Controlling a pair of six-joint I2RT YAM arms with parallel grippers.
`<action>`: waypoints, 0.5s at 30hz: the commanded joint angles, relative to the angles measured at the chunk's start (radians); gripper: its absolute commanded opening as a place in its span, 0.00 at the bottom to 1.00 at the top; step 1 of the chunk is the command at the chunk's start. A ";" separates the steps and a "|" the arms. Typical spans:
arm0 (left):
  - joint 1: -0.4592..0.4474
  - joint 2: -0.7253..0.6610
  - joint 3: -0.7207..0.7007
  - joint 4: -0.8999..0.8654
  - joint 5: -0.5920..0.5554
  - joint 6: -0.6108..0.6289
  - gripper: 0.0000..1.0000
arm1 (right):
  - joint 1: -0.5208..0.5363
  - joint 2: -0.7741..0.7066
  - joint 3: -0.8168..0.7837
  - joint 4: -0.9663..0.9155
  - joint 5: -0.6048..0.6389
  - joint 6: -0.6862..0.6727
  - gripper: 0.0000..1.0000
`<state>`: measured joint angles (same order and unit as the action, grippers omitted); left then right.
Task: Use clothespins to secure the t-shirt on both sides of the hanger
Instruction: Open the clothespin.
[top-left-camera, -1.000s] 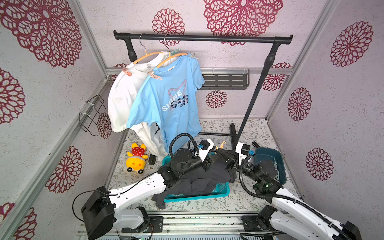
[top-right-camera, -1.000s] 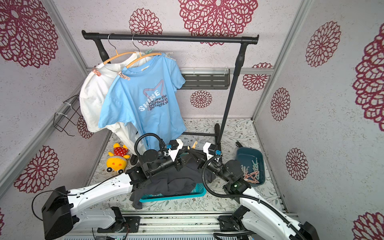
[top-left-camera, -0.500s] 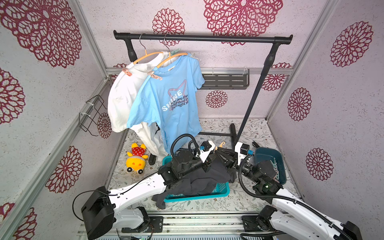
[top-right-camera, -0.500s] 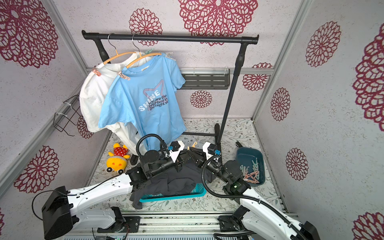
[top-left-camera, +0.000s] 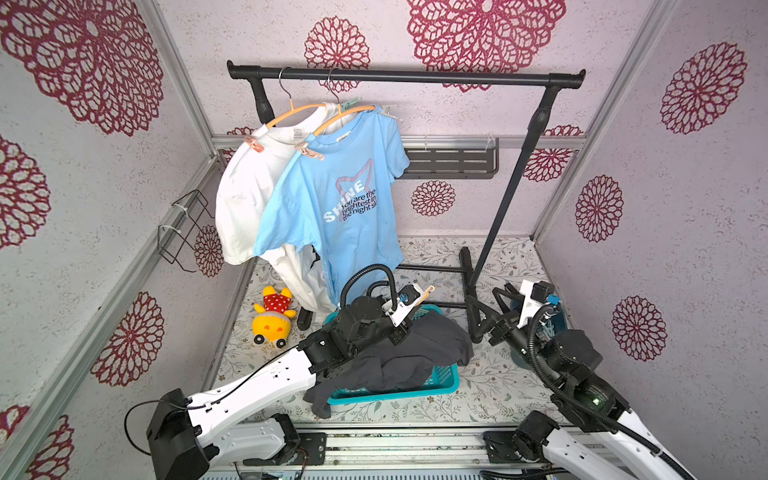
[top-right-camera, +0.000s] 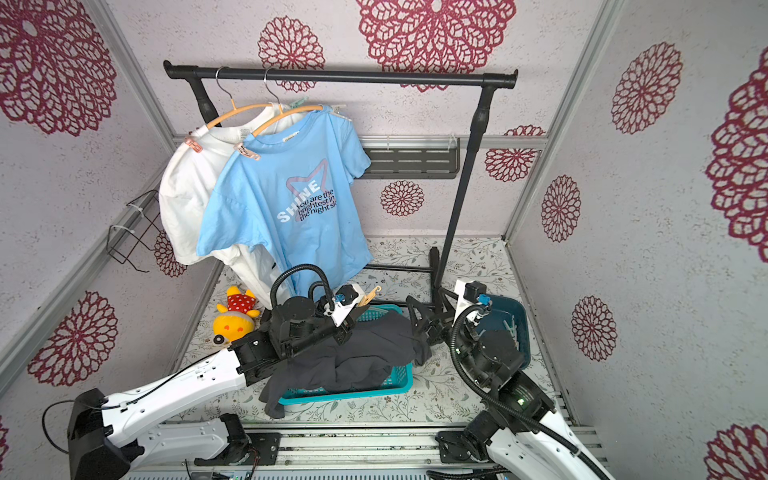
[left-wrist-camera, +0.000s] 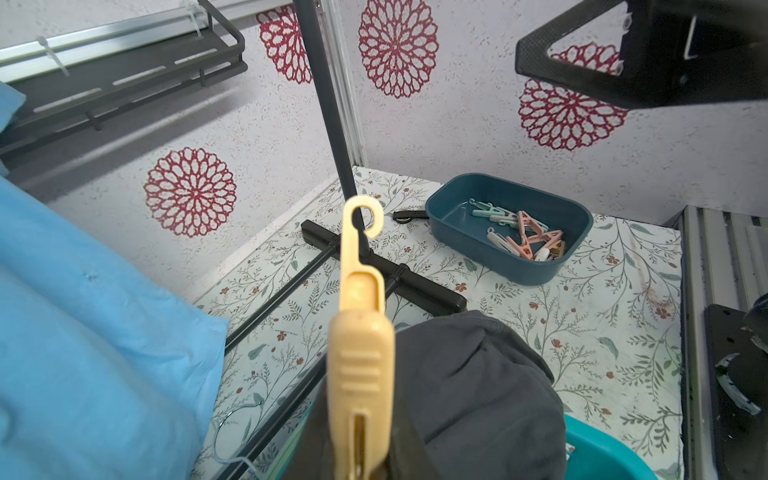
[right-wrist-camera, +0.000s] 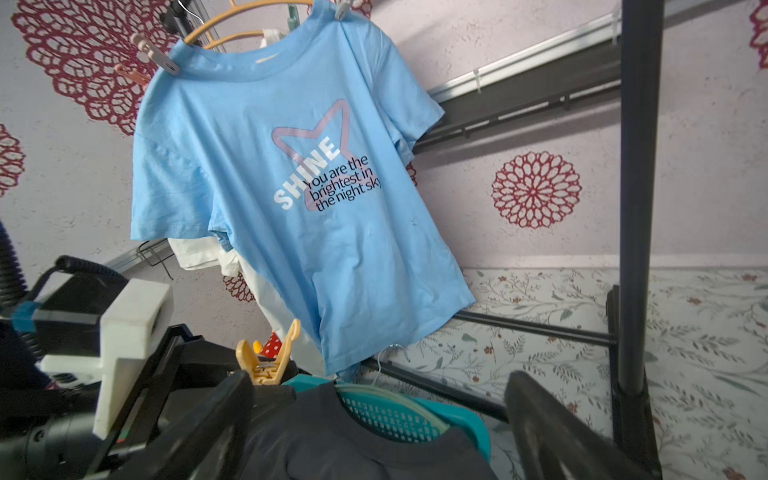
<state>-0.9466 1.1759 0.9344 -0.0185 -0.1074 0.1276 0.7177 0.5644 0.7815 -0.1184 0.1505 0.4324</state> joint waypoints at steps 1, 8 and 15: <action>-0.004 -0.016 0.024 -0.051 0.015 0.048 0.00 | 0.000 0.054 0.059 -0.193 -0.105 0.116 0.97; -0.015 0.011 0.078 -0.094 0.050 0.000 0.00 | 0.002 0.147 0.054 -0.054 -0.265 0.150 0.91; -0.030 0.042 0.088 -0.105 0.022 -0.023 0.00 | 0.005 0.274 0.056 0.062 -0.337 0.129 0.84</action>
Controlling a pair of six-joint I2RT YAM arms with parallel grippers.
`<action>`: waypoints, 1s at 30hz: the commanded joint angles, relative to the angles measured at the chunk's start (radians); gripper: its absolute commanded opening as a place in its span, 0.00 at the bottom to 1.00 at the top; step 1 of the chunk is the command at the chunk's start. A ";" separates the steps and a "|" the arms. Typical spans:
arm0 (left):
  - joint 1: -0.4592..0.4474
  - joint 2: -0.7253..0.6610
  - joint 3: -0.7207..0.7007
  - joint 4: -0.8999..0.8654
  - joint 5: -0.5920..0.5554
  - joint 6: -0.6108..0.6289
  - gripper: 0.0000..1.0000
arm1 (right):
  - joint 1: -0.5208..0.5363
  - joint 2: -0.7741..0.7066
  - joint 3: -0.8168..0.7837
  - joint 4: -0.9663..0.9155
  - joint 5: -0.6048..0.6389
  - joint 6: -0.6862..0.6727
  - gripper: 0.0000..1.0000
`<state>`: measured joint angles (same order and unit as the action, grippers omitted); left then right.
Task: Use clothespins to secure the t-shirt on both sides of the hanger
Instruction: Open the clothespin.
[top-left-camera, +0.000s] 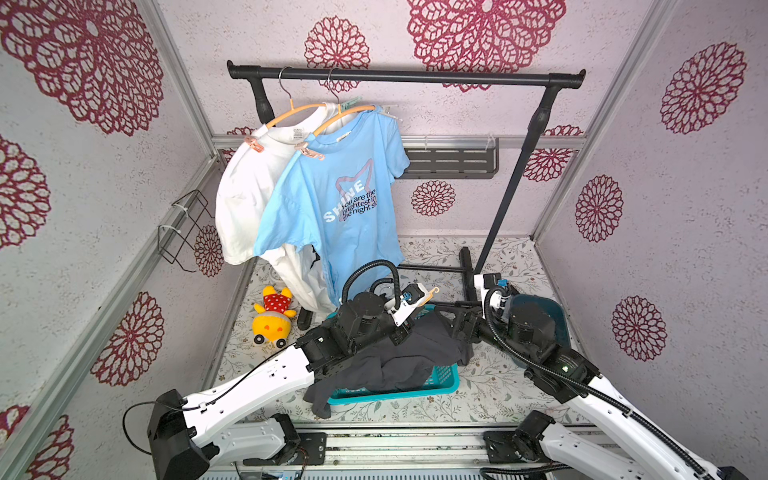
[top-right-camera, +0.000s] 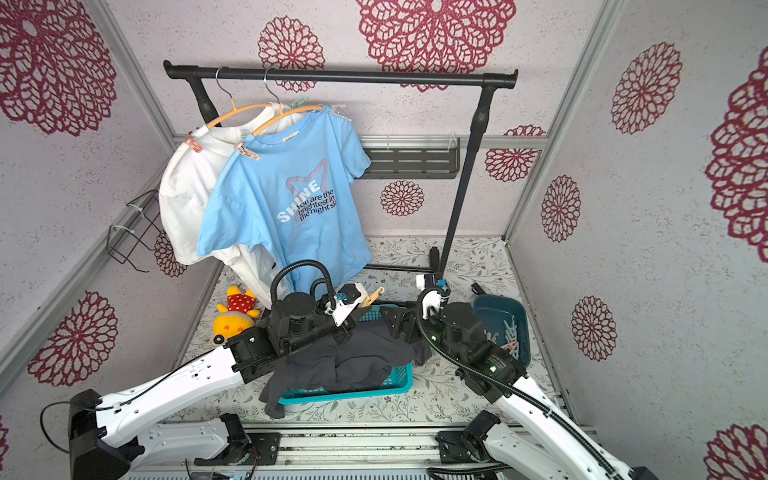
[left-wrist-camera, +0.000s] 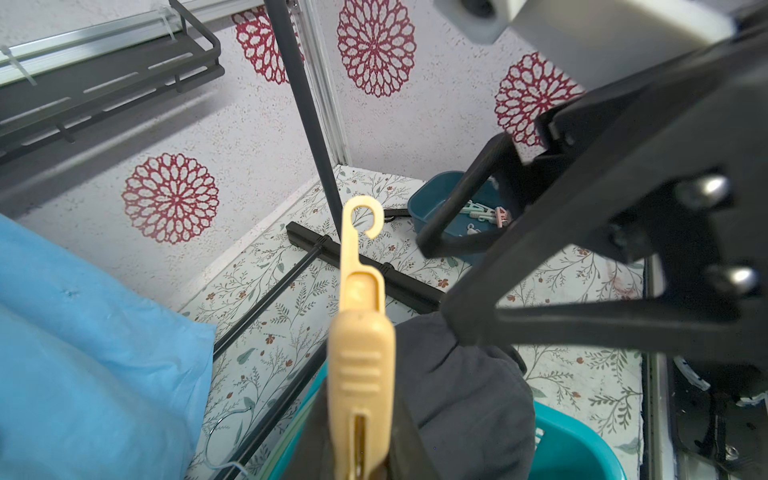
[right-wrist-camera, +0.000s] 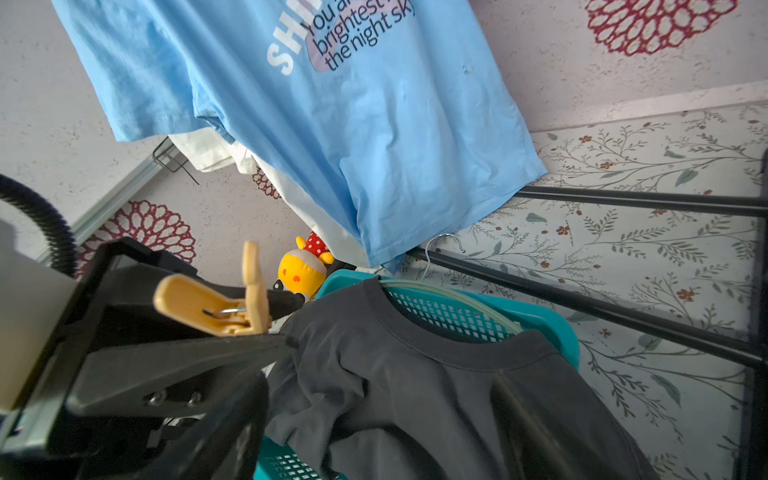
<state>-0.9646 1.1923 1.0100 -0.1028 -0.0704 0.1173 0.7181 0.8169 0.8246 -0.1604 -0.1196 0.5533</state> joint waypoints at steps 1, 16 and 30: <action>-0.014 0.034 0.015 -0.029 -0.028 -0.013 0.00 | 0.006 0.033 0.012 0.120 -0.076 0.008 0.83; -0.023 0.092 0.041 -0.031 -0.053 -0.073 0.00 | 0.007 0.036 -0.074 0.319 -0.046 0.124 0.78; -0.028 0.128 0.057 -0.043 -0.115 -0.059 0.00 | 0.007 0.107 -0.061 0.370 -0.031 0.182 0.67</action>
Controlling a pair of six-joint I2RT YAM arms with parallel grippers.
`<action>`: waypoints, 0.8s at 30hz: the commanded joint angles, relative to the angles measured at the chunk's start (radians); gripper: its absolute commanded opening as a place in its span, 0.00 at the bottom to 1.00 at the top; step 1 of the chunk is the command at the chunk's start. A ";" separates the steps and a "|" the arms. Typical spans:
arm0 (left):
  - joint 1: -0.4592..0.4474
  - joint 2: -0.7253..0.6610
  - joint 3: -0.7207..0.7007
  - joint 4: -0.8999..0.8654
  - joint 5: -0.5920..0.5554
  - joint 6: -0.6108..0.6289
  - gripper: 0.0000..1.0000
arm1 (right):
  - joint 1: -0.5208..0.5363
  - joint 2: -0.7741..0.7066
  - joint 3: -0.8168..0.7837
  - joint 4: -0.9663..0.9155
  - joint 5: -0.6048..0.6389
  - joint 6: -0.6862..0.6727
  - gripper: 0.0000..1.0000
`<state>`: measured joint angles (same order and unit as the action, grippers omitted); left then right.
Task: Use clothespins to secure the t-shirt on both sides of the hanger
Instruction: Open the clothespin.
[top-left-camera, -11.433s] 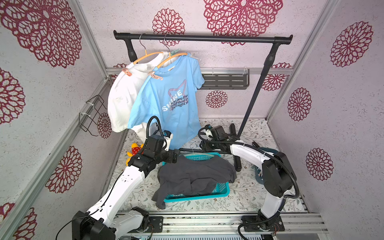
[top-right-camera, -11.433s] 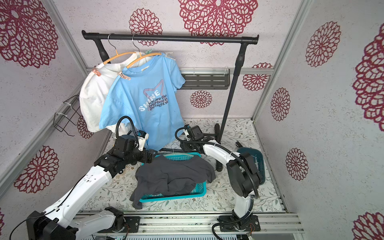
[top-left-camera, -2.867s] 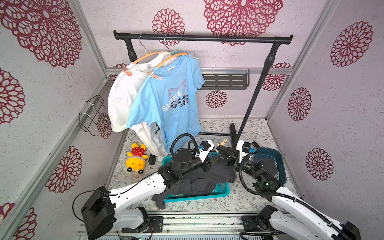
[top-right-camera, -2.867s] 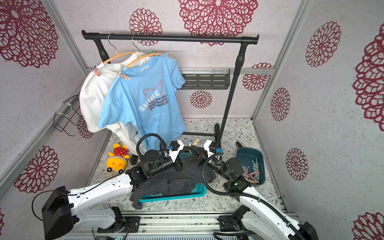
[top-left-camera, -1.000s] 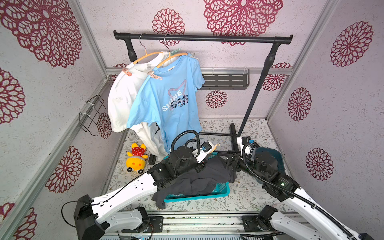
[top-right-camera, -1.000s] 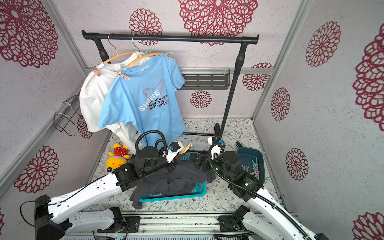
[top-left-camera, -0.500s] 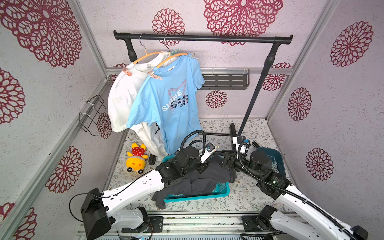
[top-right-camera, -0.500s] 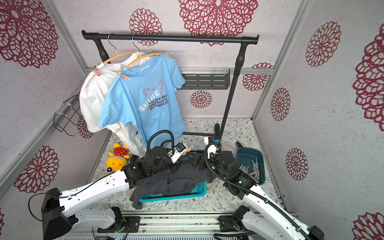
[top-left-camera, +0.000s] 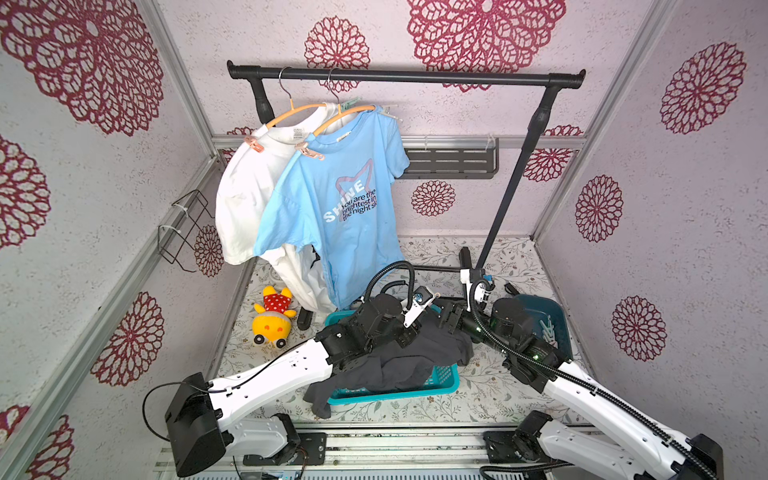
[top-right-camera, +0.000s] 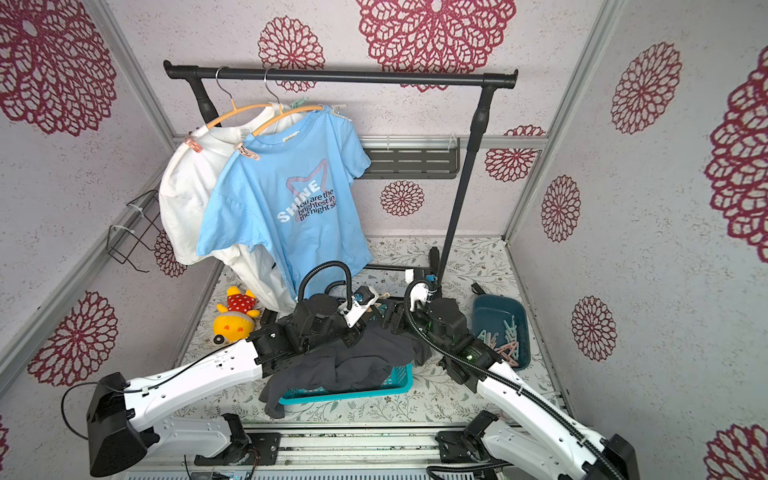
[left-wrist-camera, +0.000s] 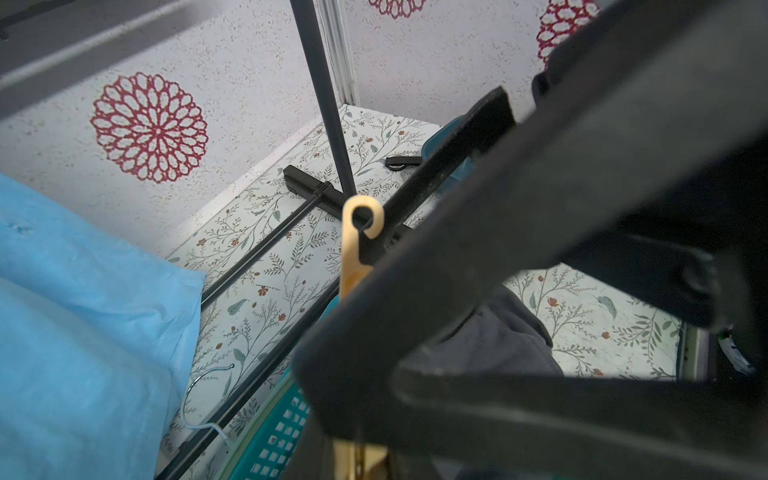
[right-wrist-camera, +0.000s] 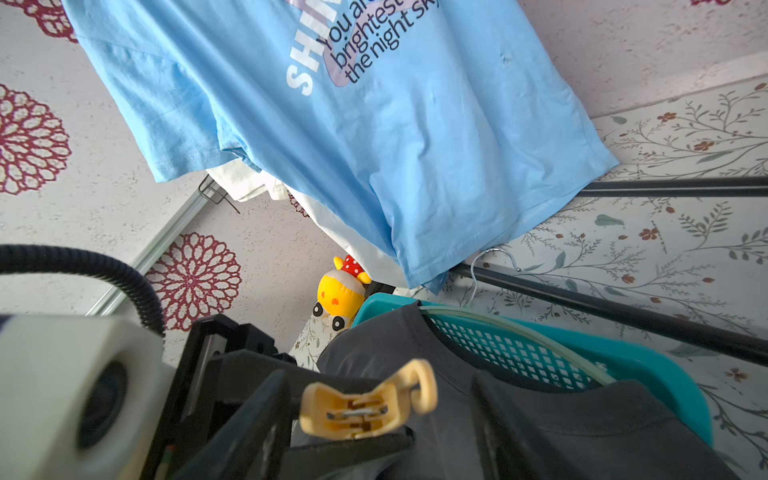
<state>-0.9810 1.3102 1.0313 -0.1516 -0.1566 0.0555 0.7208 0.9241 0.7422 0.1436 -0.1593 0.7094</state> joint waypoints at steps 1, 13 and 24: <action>-0.013 0.013 0.039 0.001 -0.029 0.004 0.00 | 0.005 0.007 0.022 0.071 0.009 0.032 0.64; -0.014 0.037 0.070 -0.033 -0.049 0.001 0.00 | 0.012 0.047 0.002 0.129 0.033 0.073 0.47; -0.015 0.041 0.070 -0.050 -0.051 -0.008 0.00 | 0.012 0.044 -0.001 0.109 0.110 0.066 0.37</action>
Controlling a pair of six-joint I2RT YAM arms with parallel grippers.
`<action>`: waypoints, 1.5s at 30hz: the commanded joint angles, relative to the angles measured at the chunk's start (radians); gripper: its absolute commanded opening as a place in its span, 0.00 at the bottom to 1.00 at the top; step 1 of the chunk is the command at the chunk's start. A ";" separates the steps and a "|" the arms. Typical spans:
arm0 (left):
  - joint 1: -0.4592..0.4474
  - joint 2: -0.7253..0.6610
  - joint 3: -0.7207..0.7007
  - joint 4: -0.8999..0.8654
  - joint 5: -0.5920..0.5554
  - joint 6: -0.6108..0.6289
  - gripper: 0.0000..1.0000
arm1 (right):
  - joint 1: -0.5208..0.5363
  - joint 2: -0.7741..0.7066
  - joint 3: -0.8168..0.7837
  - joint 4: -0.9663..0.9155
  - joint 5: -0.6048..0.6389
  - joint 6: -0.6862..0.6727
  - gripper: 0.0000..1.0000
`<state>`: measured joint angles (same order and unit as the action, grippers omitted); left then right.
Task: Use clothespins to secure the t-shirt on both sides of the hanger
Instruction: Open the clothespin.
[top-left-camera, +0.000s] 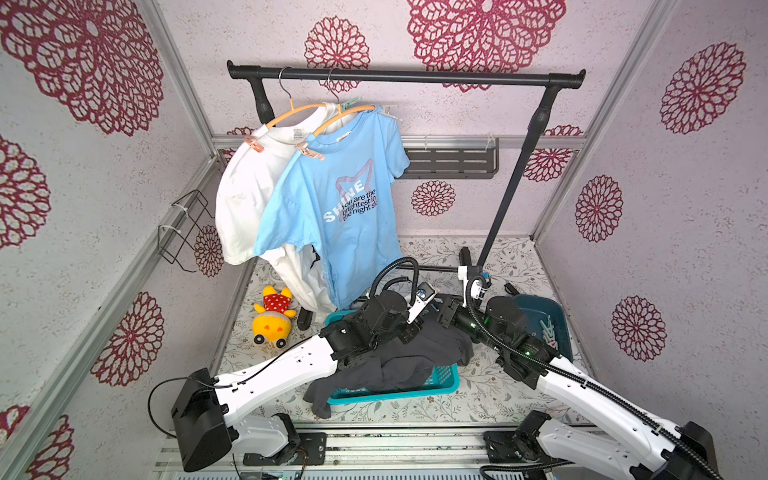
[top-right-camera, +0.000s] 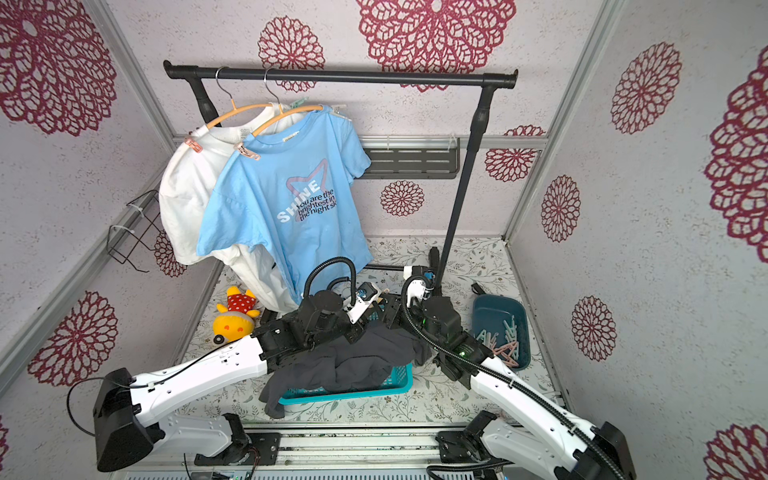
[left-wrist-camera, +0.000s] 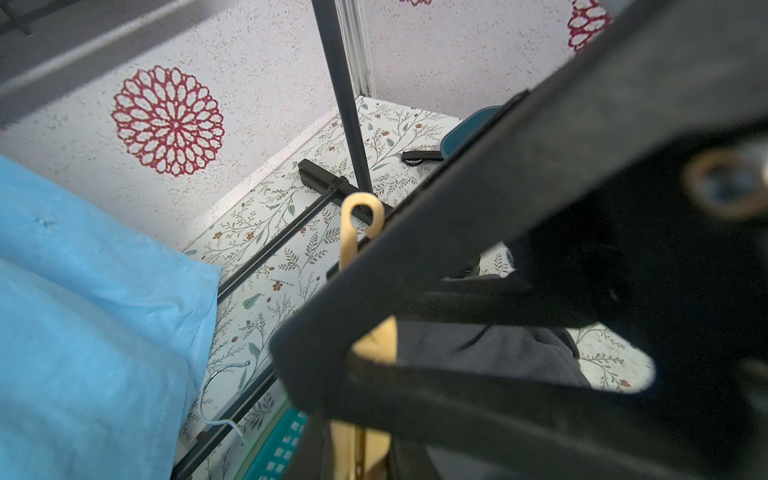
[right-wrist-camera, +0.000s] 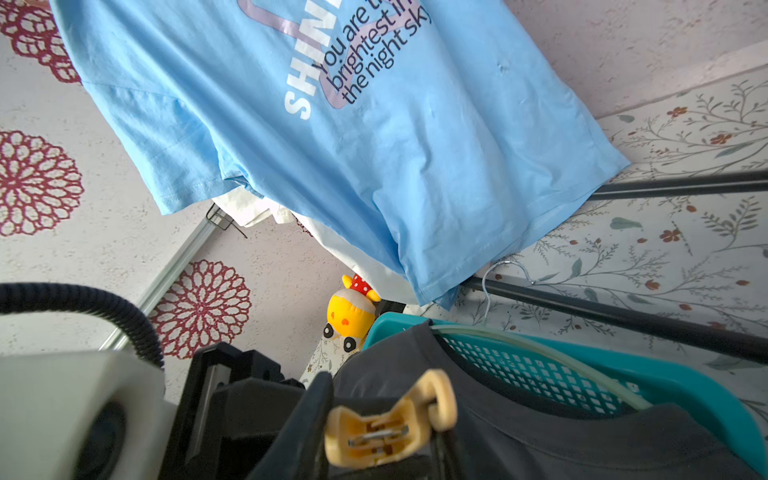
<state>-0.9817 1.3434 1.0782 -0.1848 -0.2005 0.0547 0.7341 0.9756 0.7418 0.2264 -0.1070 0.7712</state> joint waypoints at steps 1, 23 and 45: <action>-0.014 0.008 0.023 -0.018 -0.008 -0.010 0.00 | -0.001 -0.005 0.000 0.026 0.056 0.004 0.35; -0.012 -0.258 -0.196 0.031 0.002 -0.015 0.57 | -0.004 0.022 -0.015 -0.005 0.204 0.008 0.11; 0.323 -0.070 0.168 -0.755 0.373 0.189 0.71 | -0.047 -0.041 -0.038 -0.197 0.424 -0.255 0.00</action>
<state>-0.6819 1.2057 1.1828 -0.7788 0.1394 0.1459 0.7109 0.9684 0.7124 0.0425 0.2939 0.5911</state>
